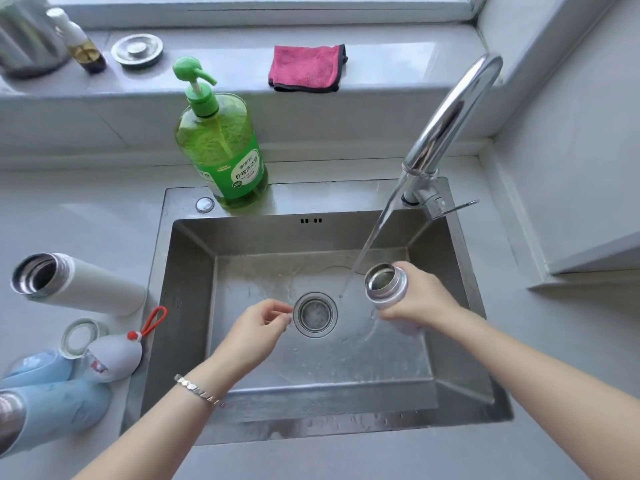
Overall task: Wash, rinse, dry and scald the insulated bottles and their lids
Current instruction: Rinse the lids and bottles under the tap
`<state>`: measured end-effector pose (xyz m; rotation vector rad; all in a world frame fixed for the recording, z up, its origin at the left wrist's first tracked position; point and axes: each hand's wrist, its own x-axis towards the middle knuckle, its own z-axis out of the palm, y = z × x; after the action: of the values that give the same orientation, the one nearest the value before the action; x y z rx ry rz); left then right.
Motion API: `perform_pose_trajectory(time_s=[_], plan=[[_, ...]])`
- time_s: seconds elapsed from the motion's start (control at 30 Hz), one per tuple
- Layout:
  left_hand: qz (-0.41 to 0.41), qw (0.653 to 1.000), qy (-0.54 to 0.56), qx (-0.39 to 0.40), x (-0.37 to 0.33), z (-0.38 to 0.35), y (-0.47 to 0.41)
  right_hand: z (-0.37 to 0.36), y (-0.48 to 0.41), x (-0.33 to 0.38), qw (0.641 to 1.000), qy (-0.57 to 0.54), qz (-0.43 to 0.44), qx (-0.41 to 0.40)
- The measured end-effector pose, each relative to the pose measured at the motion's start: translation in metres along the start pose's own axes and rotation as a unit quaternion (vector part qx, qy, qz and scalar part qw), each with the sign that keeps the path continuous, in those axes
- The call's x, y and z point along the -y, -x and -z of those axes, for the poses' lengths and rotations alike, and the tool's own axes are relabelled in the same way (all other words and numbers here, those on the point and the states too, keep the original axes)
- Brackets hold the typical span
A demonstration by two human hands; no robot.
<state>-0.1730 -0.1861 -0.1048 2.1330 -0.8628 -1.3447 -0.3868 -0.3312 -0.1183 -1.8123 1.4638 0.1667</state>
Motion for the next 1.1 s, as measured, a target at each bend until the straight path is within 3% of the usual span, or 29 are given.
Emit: perform_pose_trajectory(time_s=[0.13, 0.3, 0.4, 0.53, 0.67, 0.87, 1.0, 1.1], plan=[[0.006, 1.000, 0.004, -0.012, 0.001, 0.005, 0.001, -0.024, -0.005, 0.024, 0.972, -0.204, 0.069, -0.089], [0.004, 1.000, 0.003, -0.016, -0.001, 0.006, 0.000, -0.025, -0.019, 0.030, 0.946, -0.269, 0.091, -0.158], [-0.004, 1.000, 0.000, -0.013, -0.002, 0.005, -0.002, -0.019, -0.020, 0.018, 0.940, -0.272, 0.074, -0.193], [-0.008, 1.000, 0.002, -0.012, -0.004, 0.003, -0.007, -0.017, -0.016, 0.019, 0.944, -0.259, 0.117, -0.166], [-0.020, 1.000, 0.004, -0.011, -0.008, 0.002, -0.008, -0.014, -0.018, 0.030, 0.928, -0.283, 0.097, -0.220], [-0.040, 0.999, 0.014, -0.005, -0.015, 0.001, -0.013, -0.012, -0.015, 0.031, 0.934, -0.265, 0.114, -0.211], [-0.082, 0.996, 0.044, -0.002, -0.031, -0.006, -0.015, -0.013, -0.011, 0.032, 0.947, -0.238, 0.107, -0.187], [-0.149, 0.988, 0.004, 0.051, -0.052, -0.015, -0.021, -0.011, -0.003, 0.035, 0.940, -0.266, 0.116, -0.178]])
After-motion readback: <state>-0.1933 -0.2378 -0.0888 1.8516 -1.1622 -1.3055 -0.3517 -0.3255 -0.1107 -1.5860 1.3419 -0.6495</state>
